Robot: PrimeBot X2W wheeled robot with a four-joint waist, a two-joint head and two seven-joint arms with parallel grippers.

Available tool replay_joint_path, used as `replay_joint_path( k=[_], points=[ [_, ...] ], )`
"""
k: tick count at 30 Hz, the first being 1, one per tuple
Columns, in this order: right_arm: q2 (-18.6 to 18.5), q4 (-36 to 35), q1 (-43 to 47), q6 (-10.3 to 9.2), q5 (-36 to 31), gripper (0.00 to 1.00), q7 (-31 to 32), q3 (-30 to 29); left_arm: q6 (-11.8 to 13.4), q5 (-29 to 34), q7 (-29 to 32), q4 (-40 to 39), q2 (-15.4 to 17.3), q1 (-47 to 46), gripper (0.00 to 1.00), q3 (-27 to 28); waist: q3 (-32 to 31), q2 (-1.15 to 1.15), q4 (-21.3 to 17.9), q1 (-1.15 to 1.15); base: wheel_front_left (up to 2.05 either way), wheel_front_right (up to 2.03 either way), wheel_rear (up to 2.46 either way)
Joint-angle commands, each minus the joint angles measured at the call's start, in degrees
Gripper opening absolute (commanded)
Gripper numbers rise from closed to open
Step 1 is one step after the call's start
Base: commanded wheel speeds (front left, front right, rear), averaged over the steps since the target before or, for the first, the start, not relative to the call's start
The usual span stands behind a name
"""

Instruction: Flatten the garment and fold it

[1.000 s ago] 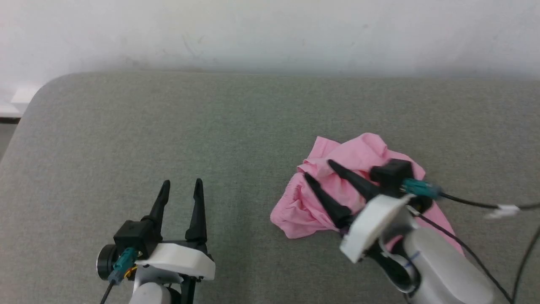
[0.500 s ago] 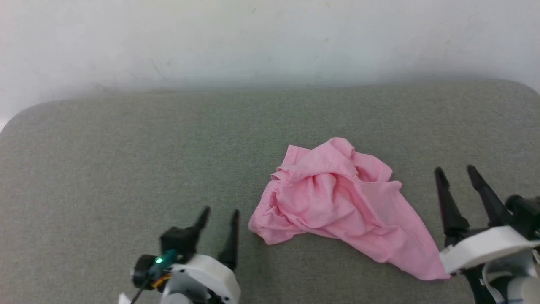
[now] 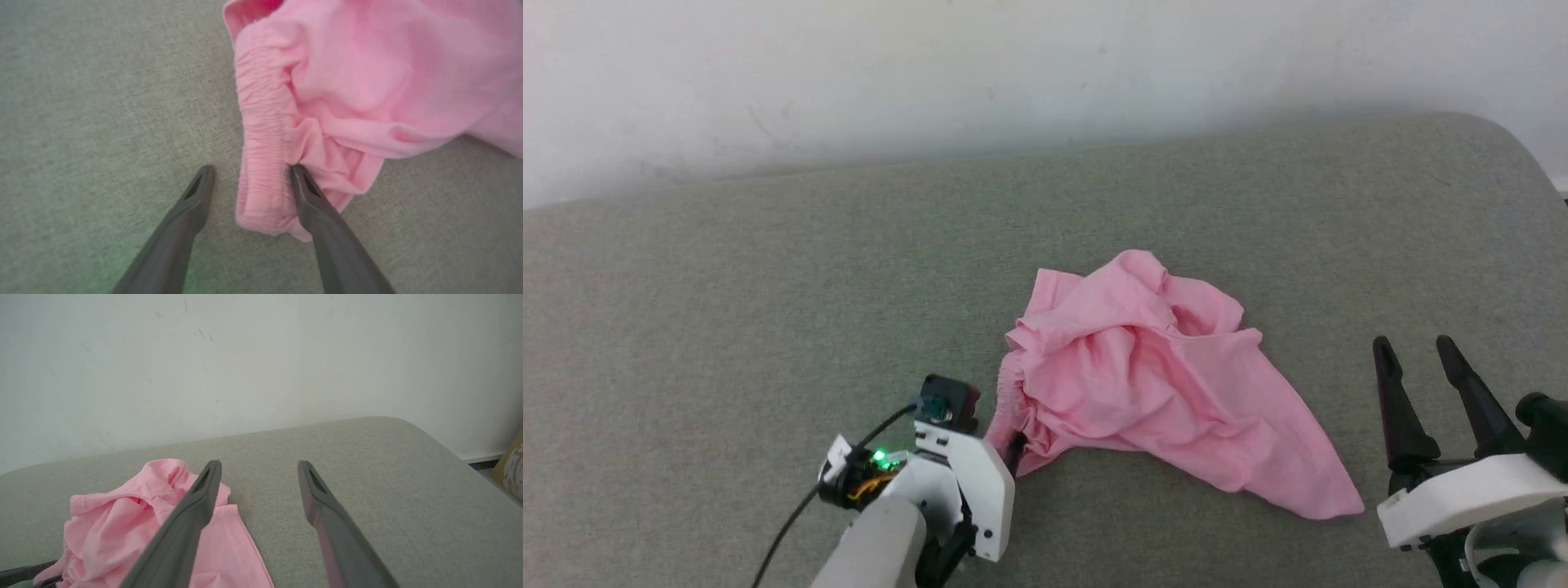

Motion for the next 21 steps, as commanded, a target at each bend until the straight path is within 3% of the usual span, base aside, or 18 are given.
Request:
replay_joint_path(
  k=[1, 2, 3, 4, 10, 15, 21],
  points=[
    [0.2, 0.1, 0.7, -0.04, 0.3, 1.0, 0.1, -0.2, -1.0, -0.3, 3.2, 2.2, 0.4, 0.8, 0.57, -1.2, 0.3, 0.0, -0.7, 0.01, 0.0, 0.0, 0.0],
    [0.3, 0.2, 0.8, -0.04, 0.4, 1.0, 0.2, -0.4, -1.2, -0.7, 4.0, 2.2, 0.7, 0.8, 0.37, -1.5, 0.3, 0.0, -0.9, 0.01, 0.0, 0.0, 0.0],
    [0.3, 0.2, 0.8, -0.04, 0.4, 1.0, 0.2, -0.4, -1.2, -0.7, 4.0, 2.2, 0.7, 0.8, 0.37, -1.5, 0.3, 0.0, -0.9, 0.01, 0.0, 0.0, 0.0],
    [0.3, 0.2, 0.9, -0.04, 0.4, 1.0, 0.3, -0.6, -1.3, -0.9, 4.8, 2.2, 1.1, 1.0, 0.0, -1.7, 0.3, 0.0, -0.9, 0.01, 0.0, 0.0, 0.0],
    [0.3, 0.0, 1.6, -0.04, 0.3, 1.0, 0.8, -2.3, -0.8, -2.1, 4.4, -3.2, 4.3, 2.7, 0.0, -0.9, -0.2, 0.0, -0.1, 0.01, 0.0, 0.0, 0.0],
    [0.4, -0.2, 2.5, -0.04, 0.7, 1.0, 2.0, -2.8, 2.8, -3.3, 3.1, -12.6, 7.8, 7.8, 0.0, 3.2, -0.8, 0.0, 0.9, 0.01, 0.0, 0.0, 0.0],
    [0.4, -0.6, 3.8, -0.04, 0.9, 1.0, 2.8, -3.2, 8.6, -5.7, 5.8, -25.4, 11.5, 19.7, 0.0, 9.0, -1.4, 0.0, 2.1, 0.01, 0.0, 0.0, 0.0]
  ],
)
